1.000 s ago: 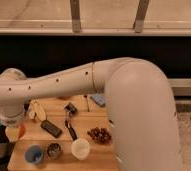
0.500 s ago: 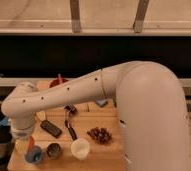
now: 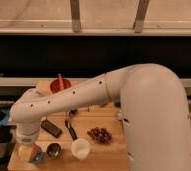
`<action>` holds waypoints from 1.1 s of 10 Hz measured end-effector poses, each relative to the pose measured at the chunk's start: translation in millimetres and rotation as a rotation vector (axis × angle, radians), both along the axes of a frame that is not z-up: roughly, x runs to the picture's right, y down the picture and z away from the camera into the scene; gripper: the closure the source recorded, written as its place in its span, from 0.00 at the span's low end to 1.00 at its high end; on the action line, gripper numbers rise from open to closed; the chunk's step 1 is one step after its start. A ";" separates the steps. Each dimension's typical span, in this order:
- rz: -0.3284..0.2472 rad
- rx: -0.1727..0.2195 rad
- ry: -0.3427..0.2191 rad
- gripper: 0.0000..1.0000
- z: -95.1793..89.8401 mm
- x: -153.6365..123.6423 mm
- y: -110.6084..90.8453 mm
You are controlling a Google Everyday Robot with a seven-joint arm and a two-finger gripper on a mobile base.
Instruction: Place apple in plastic cup
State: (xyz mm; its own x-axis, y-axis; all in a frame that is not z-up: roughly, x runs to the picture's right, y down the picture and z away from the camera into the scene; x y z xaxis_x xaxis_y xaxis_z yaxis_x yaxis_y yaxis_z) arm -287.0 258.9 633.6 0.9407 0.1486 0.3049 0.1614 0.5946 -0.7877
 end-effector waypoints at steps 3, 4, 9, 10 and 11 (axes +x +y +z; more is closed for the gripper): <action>0.019 -0.049 -0.007 0.40 14.3 0.3 15.6; 0.021 -0.053 -0.008 0.32 15.1 0.4 16.4; 0.012 -0.052 -0.006 0.20 13.6 -1.4 14.1; 0.011 -0.047 -0.006 0.20 12.9 -1.9 11.7; 0.006 -0.038 -0.005 0.20 12.0 -1.8 7.9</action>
